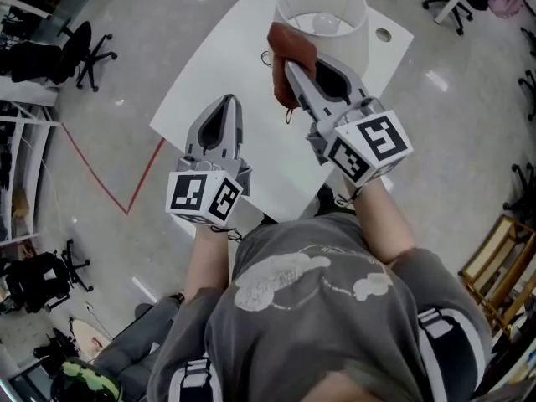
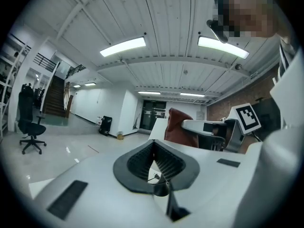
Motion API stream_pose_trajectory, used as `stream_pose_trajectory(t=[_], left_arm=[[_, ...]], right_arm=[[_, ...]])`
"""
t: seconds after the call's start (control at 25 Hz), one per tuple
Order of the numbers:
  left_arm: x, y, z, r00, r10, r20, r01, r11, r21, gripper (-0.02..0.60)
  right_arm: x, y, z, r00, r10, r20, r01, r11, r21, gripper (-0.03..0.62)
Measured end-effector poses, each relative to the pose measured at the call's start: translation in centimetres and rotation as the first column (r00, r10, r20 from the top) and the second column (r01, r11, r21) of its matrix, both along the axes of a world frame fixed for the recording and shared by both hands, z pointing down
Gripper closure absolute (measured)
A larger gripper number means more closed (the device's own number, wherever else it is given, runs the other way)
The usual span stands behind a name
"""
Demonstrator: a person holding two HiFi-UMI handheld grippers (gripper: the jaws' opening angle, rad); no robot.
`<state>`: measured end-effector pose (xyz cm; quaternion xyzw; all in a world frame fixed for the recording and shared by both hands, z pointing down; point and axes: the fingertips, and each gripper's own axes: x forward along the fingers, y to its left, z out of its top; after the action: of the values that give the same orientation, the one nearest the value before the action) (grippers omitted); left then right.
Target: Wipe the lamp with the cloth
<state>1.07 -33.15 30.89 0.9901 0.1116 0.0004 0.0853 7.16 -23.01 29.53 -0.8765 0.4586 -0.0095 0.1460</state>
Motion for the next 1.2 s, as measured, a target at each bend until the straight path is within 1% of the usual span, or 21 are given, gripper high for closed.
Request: stream_pose_trajectory(t=[0.08, 0.2, 0.32, 0.44, 0.52, 0.6, 0.76, 0.92, 1.04, 1.2], left_arm=[[0.4, -0.7, 0.1, 0.999, 0.038, -0.002, -0.038, 0.999, -0.008, 0.574], [0.9, -2.1, 0.7, 0.995, 0.096, -0.009, -0.096, 0.995, -0.031, 0.574], [0.9, -3.7, 1.9, 0.988, 0.154, 0.011, -0.153, 0.987, -0.052, 0.574], [0.7, -3.9, 2.9, 0.976, 0.215, 0.024, -0.213, 0.975, -0.067, 0.574], [0.5, -3.8, 3.5, 0.971, 0.238, 0.034, -0.236, 0.969, -0.069, 0.574], [0.5, -3.8, 4.2, 0.966, 0.253, 0.048, -0.249, 0.965, -0.076, 0.574], [0.2, -4.0, 5.4, 0.963, 0.258, 0.079, -0.250, 0.963, -0.098, 0.574], [0.0, -3.8, 6.5, 0.970, 0.215, 0.117, -0.202, 0.973, -0.113, 0.574], [0.1, -3.0, 6.4, 0.975, 0.181, 0.130, -0.170, 0.981, -0.091, 0.574], [1.3, -3.1, 4.8, 0.979, 0.168, 0.112, -0.163, 0.985, -0.054, 0.574]], right_arm=[[0.3, 0.0, 0.5, 0.998, 0.060, 0.012, -0.059, 0.998, -0.033, 0.508], [0.7, -0.1, 1.8, 0.988, 0.152, 0.026, -0.149, 0.986, -0.074, 0.508], [0.5, -0.7, 3.3, 0.974, 0.225, 0.040, -0.220, 0.970, -0.106, 0.508], [0.0, -0.1, 5.3, 0.953, 0.298, 0.055, -0.287, 0.946, -0.150, 0.508], [-0.2, 0.6, 6.9, 0.939, 0.337, 0.075, -0.319, 0.930, -0.181, 0.508], [-0.4, 0.9, 8.7, 0.929, 0.357, 0.101, -0.330, 0.919, -0.215, 0.508], [-1.4, 0.3, 13.0, 0.921, 0.345, 0.180, -0.284, 0.912, -0.296, 0.508], [-2.6, -0.5, 14.7, 0.926, 0.293, 0.238, -0.217, 0.930, -0.298, 0.508], [-2.8, -0.8, 13.5, 0.946, 0.233, 0.227, -0.170, 0.949, -0.265, 0.508], [-2.1, -2.2, 9.8, 0.969, 0.188, 0.159, -0.151, 0.963, -0.222, 0.508]])
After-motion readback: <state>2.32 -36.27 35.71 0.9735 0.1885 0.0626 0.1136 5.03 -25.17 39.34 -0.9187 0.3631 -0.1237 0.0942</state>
